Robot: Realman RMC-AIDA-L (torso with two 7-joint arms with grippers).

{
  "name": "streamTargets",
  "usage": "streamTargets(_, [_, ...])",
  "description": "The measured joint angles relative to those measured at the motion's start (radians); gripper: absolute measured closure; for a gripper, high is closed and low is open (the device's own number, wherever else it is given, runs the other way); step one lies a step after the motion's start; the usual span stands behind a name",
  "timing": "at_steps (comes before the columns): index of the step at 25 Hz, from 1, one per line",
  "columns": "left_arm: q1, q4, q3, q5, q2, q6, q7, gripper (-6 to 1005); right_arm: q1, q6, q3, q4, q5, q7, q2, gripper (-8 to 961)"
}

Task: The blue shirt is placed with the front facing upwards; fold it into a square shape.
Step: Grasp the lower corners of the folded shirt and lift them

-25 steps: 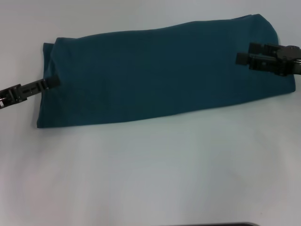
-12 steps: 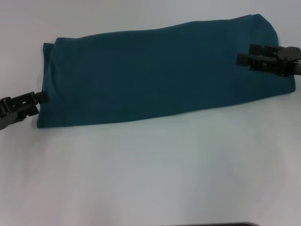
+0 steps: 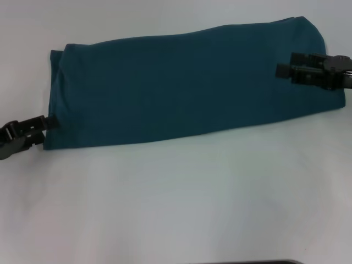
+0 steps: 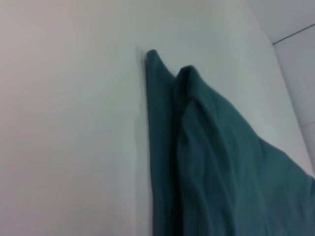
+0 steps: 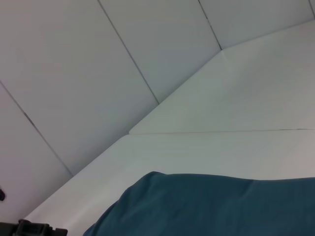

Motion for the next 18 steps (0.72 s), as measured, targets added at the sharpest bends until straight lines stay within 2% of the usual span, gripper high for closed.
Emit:
streamTargets(7, [-0.029,0.044,0.0,0.033,-0.003,-0.021,0.024,254,-0.001,-0.006,0.0,0.0,0.0,0.0,0.0,91])
streamTargets(11, [-0.05,0.05,0.001,0.04,-0.014,-0.024,0.04,282,-0.002,-0.02,0.0,0.0,0.0,0.0,0.0,93])
streamTargets(18, [-0.086,0.073,0.037,0.053,-0.021,-0.062,0.041,332,-0.005,-0.036,0.0,0.0,0.0,-0.003,0.0,96])
